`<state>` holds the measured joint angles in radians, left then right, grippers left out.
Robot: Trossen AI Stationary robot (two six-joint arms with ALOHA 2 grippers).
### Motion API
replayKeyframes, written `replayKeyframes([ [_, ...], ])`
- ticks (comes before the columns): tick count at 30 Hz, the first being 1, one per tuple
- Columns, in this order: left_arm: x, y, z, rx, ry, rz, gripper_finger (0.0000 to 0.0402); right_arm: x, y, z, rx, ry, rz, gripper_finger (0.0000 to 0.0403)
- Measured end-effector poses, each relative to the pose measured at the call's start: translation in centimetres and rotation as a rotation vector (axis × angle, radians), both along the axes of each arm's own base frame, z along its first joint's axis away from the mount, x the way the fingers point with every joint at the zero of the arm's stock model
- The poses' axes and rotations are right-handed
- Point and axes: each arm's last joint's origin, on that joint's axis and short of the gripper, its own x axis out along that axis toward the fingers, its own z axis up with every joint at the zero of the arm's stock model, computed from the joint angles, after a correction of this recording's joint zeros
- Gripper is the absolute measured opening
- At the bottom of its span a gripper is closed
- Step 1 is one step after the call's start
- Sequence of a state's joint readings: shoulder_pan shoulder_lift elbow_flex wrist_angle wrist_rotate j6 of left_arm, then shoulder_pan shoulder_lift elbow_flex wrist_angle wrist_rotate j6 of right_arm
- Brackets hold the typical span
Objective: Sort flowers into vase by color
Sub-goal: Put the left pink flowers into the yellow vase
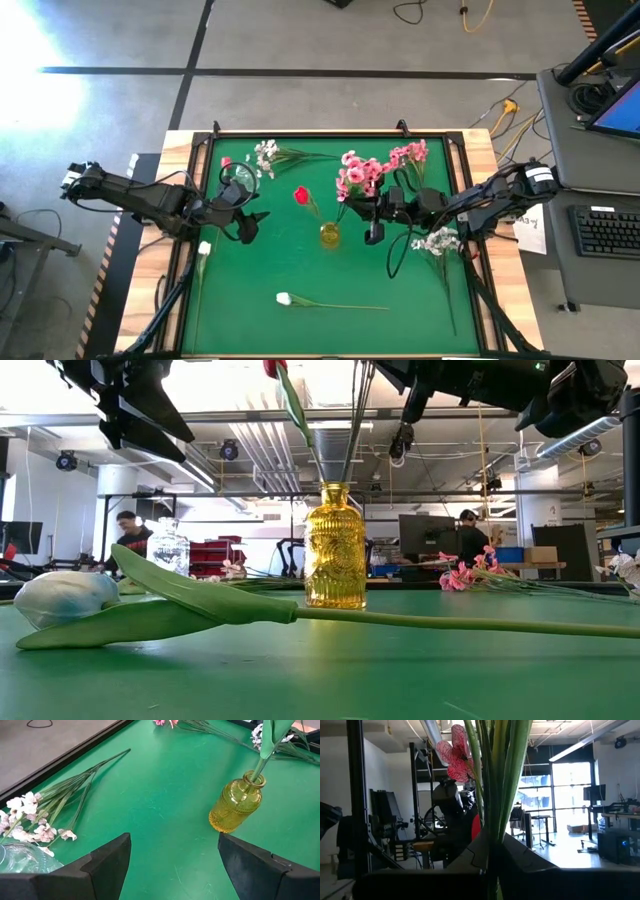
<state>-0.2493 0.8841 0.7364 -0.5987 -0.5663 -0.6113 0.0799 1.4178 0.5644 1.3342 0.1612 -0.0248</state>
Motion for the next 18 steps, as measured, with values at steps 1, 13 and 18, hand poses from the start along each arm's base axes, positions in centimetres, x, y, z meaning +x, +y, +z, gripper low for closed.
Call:
replayKeyframes([
  [1,0.00,-0.01,0.00,0.000,0.000,-0.001,0.0286,0.00,0.00,0.00,0.000,0.000,0.000,0.0013],
  [13,-0.11,-0.49,0.04,0.017,-0.008,-0.008,0.0286,-0.02,0.00,0.05,0.066,-0.010,0.028,0.0013],
  [18,-0.11,-0.48,0.04,0.019,-0.008,-0.005,0.0286,-0.02,-0.01,0.05,0.099,-0.012,0.038,0.0013],
])
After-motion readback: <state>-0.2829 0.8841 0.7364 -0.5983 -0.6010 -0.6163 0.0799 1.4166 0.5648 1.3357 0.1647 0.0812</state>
